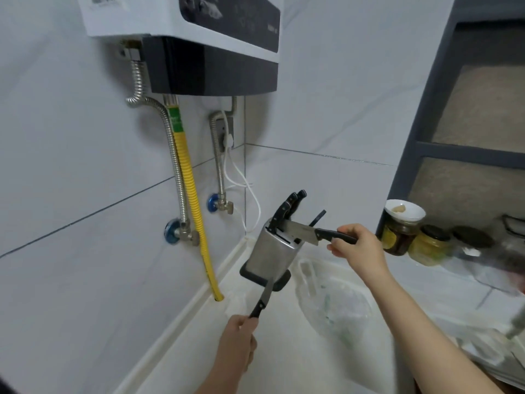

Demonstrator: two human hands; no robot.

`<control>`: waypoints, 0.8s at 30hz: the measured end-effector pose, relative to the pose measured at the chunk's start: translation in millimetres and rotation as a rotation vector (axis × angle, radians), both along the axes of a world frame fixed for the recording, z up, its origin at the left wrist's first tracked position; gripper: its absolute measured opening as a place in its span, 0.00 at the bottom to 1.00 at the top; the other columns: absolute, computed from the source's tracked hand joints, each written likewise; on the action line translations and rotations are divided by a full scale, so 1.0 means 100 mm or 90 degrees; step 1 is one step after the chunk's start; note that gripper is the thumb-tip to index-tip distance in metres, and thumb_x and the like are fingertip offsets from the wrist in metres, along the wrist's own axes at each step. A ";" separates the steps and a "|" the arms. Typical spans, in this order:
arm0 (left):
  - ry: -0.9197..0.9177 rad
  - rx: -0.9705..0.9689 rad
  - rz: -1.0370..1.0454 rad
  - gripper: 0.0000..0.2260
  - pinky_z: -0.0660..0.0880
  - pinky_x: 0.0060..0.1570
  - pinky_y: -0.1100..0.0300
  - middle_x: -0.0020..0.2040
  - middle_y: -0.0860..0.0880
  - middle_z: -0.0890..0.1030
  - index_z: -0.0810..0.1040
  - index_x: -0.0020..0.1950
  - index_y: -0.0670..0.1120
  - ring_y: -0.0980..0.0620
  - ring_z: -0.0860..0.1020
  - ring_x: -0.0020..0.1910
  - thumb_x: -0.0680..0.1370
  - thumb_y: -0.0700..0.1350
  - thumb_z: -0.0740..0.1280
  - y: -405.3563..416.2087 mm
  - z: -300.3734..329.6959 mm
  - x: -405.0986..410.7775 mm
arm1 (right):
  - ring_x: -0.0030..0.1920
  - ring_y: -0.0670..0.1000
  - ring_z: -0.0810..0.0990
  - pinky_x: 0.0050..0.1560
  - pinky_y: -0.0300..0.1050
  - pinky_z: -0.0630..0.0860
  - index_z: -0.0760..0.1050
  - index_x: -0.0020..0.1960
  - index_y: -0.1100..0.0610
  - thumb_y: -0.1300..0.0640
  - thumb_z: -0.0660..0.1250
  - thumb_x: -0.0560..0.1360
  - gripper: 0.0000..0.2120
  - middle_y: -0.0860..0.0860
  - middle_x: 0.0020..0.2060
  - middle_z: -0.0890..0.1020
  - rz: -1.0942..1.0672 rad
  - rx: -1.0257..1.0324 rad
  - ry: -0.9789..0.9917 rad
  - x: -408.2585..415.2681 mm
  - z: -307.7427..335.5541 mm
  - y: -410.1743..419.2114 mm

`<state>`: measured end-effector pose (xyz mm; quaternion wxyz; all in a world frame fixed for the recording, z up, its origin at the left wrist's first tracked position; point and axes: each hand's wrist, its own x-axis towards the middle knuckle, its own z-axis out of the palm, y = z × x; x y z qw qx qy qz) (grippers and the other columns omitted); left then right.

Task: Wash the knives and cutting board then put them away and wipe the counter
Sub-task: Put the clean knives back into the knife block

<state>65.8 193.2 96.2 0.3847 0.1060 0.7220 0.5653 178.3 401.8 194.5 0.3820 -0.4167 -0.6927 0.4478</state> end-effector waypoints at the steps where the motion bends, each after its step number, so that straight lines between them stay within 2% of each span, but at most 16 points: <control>1: 0.002 -0.005 0.006 0.06 0.56 0.20 0.67 0.22 0.51 0.68 0.70 0.44 0.45 0.55 0.61 0.16 0.80 0.44 0.60 0.00 0.00 0.00 | 0.40 0.51 0.85 0.51 0.53 0.81 0.73 0.42 0.52 0.68 0.66 0.73 0.11 0.51 0.39 0.82 0.006 -0.002 -0.002 -0.02 -0.01 0.03; 5: 0.004 -0.013 0.022 0.06 0.55 0.21 0.67 0.21 0.51 0.67 0.69 0.44 0.45 0.55 0.60 0.16 0.80 0.44 0.60 0.02 0.00 -0.04 | 0.41 0.52 0.85 0.51 0.52 0.81 0.74 0.45 0.55 0.68 0.66 0.73 0.08 0.54 0.42 0.82 0.027 -0.009 -0.007 -0.05 0.00 0.13; 11: -0.004 -0.019 0.031 0.05 0.56 0.20 0.67 0.22 0.50 0.67 0.70 0.46 0.44 0.55 0.60 0.16 0.80 0.44 0.60 0.09 -0.01 -0.03 | 0.41 0.50 0.84 0.44 0.42 0.81 0.74 0.52 0.59 0.68 0.66 0.74 0.09 0.55 0.44 0.82 0.037 0.004 -0.012 -0.05 0.10 0.25; 17: 0.004 -0.027 0.030 0.04 0.56 0.19 0.66 0.22 0.50 0.68 0.71 0.47 0.44 0.55 0.60 0.16 0.80 0.44 0.60 0.12 -0.03 -0.02 | 0.40 0.51 0.85 0.50 0.54 0.81 0.74 0.52 0.58 0.66 0.66 0.73 0.09 0.54 0.43 0.83 0.053 -0.004 -0.067 -0.03 0.07 0.35; 21: 0.008 -0.029 0.028 0.04 0.56 0.20 0.66 0.23 0.50 0.67 0.71 0.47 0.44 0.55 0.60 0.17 0.80 0.44 0.60 0.13 -0.01 0.00 | 0.41 0.54 0.84 0.47 0.49 0.81 0.73 0.54 0.61 0.67 0.66 0.73 0.10 0.58 0.48 0.81 0.079 0.000 -0.076 -0.05 0.17 0.41; 24: 0.003 -0.019 0.021 0.04 0.56 0.20 0.66 0.23 0.50 0.67 0.71 0.47 0.44 0.55 0.60 0.17 0.80 0.43 0.60 0.15 0.05 0.03 | 0.41 0.60 0.84 0.46 0.53 0.82 0.69 0.50 0.58 0.66 0.64 0.74 0.07 0.61 0.53 0.76 0.103 -0.017 -0.034 -0.13 0.31 0.51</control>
